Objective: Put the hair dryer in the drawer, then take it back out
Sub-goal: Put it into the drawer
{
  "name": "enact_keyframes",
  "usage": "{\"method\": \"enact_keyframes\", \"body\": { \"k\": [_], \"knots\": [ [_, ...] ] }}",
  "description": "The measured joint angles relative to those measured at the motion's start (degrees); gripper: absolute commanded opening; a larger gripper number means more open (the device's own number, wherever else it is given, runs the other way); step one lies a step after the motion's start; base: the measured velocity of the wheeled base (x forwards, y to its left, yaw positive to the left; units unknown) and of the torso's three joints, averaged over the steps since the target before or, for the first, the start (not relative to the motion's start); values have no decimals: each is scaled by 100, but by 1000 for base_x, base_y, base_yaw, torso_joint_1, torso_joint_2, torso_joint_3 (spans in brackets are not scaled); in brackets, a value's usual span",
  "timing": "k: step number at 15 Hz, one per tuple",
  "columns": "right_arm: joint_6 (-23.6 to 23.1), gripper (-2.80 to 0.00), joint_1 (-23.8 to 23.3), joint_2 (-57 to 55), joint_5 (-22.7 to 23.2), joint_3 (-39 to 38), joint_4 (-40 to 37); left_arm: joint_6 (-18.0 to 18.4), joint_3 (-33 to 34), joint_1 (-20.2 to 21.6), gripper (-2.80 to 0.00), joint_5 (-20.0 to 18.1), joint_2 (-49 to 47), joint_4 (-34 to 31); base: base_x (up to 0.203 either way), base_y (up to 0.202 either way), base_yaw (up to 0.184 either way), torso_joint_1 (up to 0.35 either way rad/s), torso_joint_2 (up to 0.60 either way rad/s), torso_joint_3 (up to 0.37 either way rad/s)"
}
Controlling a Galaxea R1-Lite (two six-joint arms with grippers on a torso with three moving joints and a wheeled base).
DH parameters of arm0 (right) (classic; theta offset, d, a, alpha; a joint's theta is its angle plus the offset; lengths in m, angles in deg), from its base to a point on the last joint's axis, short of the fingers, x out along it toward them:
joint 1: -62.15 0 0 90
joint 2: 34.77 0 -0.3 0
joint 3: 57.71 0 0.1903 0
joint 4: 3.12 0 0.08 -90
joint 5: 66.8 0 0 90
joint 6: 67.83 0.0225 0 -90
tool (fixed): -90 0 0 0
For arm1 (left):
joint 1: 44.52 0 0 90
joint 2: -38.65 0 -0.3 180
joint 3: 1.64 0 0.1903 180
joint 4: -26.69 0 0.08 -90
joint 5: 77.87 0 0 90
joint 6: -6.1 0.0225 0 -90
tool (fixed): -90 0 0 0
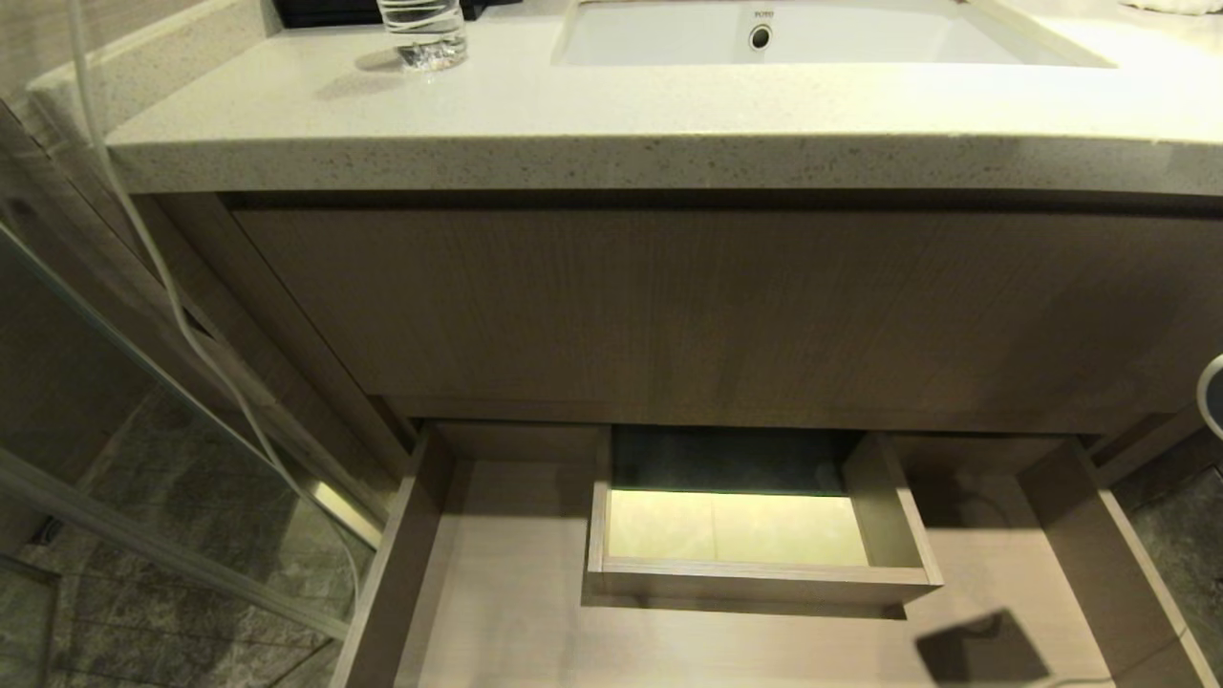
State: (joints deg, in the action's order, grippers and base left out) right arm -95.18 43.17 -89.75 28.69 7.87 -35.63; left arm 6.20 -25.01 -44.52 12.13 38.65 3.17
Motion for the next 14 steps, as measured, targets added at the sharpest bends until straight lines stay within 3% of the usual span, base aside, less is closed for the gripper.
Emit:
{"method": "enact_keyframes", "body": {
  "k": [7, 14],
  "knots": [
    [-10, -280, 0, 30, -1, -38, 11, 0, 0, 0, -280, 0, 0, 11, 0, 0, 0, -5, 57, 53],
    [-16, -280, -1, 51, -1, -143, 6, 1, 0, 0, -280, 0, 0, 9, 0, 0, 0, 1, 251, 262]
  ]
}}
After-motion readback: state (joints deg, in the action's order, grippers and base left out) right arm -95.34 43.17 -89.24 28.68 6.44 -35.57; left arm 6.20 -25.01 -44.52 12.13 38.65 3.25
